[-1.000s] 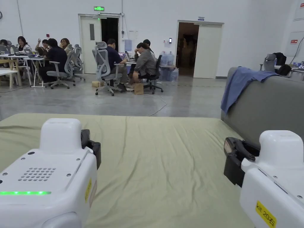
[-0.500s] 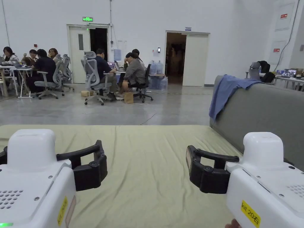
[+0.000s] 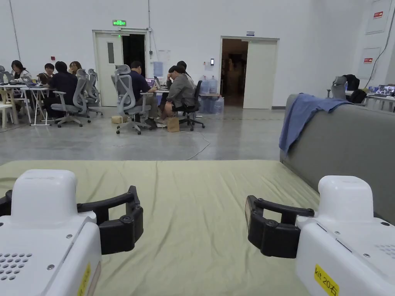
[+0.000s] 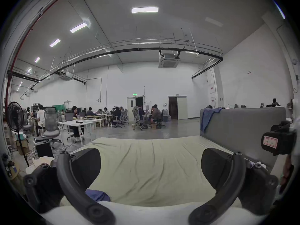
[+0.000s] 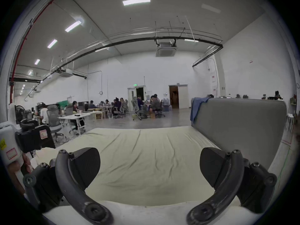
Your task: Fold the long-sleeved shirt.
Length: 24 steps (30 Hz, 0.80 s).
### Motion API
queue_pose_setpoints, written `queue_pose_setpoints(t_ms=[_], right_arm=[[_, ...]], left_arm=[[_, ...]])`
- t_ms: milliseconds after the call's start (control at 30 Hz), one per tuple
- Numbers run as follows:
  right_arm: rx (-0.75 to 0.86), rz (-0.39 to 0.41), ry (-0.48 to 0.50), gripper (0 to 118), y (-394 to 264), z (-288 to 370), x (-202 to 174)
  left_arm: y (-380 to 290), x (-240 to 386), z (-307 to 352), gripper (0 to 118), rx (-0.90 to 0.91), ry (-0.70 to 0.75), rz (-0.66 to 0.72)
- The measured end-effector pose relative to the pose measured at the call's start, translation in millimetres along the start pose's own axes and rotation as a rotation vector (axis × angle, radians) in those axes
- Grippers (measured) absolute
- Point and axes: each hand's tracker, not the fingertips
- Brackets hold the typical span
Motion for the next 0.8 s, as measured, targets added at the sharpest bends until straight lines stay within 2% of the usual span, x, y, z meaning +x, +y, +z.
queue_pose_setpoints(t_ms=[167,800], right_arm=[[0.012,0.006,0.022,118,2.8,1.2,-2.2],[0.026,0.006,0.008,118,9.9,4.2,-7.5]], left_arm=[[0.8,0.9,1.1,118,0.005,-0.001,-0.005],[2.3,-0.4,2.1,118,-0.02,-0.03,-0.013]])
